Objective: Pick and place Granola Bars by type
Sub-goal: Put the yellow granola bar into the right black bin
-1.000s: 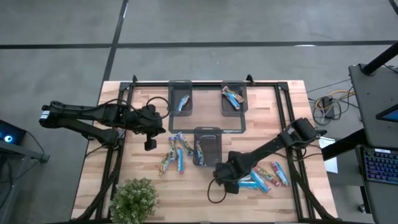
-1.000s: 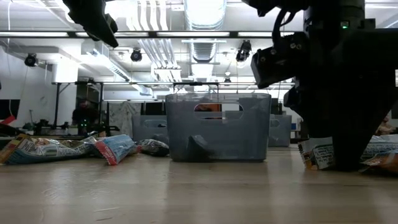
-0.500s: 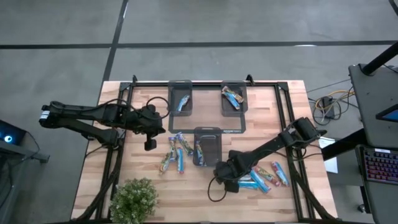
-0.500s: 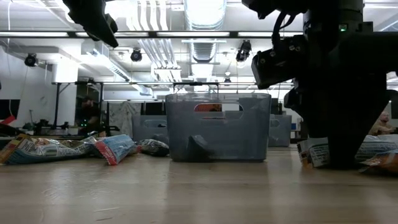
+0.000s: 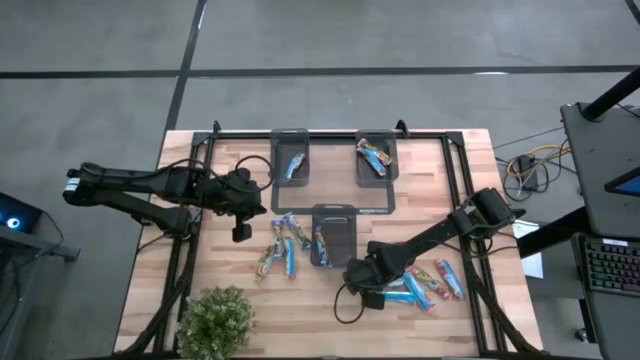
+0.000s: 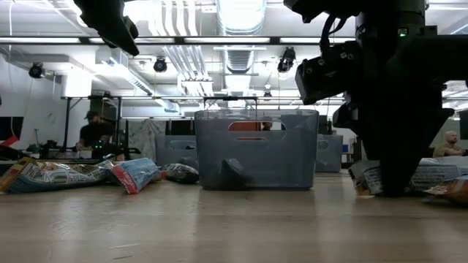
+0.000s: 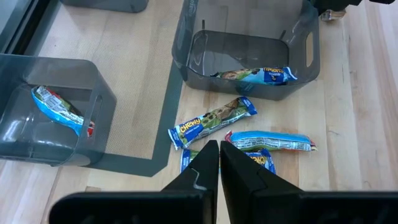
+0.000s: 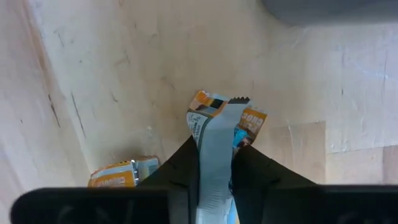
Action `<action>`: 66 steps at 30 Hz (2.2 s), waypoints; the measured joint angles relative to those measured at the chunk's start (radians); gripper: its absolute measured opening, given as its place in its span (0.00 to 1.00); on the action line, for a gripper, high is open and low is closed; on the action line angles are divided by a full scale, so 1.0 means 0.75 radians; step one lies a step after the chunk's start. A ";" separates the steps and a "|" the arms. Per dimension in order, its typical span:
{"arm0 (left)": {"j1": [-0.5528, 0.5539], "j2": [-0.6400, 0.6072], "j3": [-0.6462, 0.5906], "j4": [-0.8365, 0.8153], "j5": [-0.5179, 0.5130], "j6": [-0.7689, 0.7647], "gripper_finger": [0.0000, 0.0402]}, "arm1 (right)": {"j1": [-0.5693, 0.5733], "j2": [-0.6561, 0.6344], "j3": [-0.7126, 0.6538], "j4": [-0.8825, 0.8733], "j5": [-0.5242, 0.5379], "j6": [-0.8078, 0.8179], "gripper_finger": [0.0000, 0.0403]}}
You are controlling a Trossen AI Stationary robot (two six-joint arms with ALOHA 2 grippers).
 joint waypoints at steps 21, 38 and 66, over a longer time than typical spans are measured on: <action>0.001 0.000 -0.001 0.000 0.000 0.004 0.00 | -0.069 -0.480 -0.015 -0.210 0.071 0.131 0.13; 0.001 0.000 -0.002 0.001 0.000 0.003 0.00 | -0.247 -0.963 -0.013 -0.209 0.228 0.207 0.13; 0.001 0.000 -0.002 0.001 0.000 -0.006 0.00 | -1.065 -1.064 0.064 -0.172 0.188 0.103 0.13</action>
